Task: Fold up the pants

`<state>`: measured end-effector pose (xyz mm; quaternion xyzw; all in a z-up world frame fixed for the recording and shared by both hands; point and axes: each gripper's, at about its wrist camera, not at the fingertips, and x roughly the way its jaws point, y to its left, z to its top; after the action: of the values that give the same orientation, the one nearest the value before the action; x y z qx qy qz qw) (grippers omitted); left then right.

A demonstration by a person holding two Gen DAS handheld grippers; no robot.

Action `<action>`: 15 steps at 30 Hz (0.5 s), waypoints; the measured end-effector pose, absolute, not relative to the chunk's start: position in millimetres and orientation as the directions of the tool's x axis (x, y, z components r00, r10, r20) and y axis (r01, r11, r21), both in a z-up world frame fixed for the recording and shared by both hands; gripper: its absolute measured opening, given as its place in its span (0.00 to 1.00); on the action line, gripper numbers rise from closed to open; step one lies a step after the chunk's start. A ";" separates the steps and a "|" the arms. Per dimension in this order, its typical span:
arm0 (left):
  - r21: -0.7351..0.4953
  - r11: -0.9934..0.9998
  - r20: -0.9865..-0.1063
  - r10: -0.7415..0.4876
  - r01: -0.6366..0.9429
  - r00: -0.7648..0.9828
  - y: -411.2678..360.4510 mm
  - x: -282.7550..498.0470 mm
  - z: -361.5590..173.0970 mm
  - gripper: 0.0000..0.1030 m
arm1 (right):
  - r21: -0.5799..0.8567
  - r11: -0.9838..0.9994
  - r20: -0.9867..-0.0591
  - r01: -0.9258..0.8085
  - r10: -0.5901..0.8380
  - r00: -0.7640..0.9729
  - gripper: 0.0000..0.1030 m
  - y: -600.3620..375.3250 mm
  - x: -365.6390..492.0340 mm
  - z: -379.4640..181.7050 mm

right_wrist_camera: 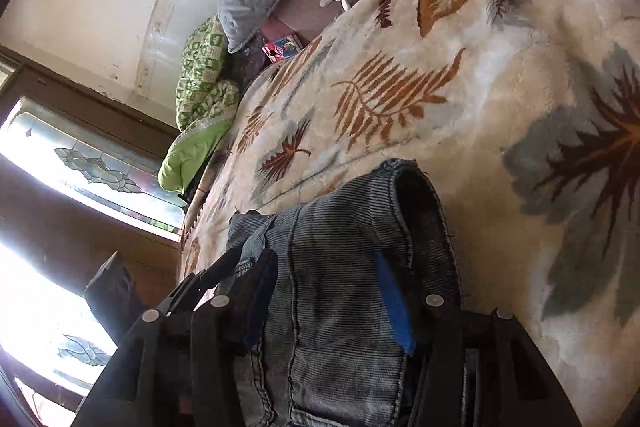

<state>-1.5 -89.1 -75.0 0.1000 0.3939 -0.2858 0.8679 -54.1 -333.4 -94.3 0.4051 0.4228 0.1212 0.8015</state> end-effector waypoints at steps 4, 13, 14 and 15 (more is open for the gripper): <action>-0.088 0.816 -0.719 -0.449 0.571 0.531 -75.1 -10.6 -62.2 0.62 | 0.720 0.689 -0.562 0.084 0.509 0.652 0.53 -336.3 -79.9 -72.9; -0.127 0.822 -0.751 -0.445 0.554 0.487 -49.4 -45.5 -71.2 0.62 | 0.653 0.750 -0.542 -0.104 0.559 0.628 0.53 -295.6 -137.6 -46.2; -0.125 0.825 -0.759 -0.437 0.551 0.483 -48.5 -52.1 -76.3 0.63 | 0.655 0.750 -0.575 -0.088 0.571 0.586 0.53 -287.5 -137.9 -56.0; -0.108 0.831 -0.765 -0.420 0.546 0.488 -48.5 -58.6 -80.9 0.63 | 0.646 0.761 -0.626 -0.061 0.575 0.527 0.53 -278.2 -137.2 -70.0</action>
<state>-58.6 -48.5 -80.9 0.0750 0.4205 -0.2813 0.8593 -137.2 -278.2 -70.0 0.2874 0.4468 0.1926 0.8250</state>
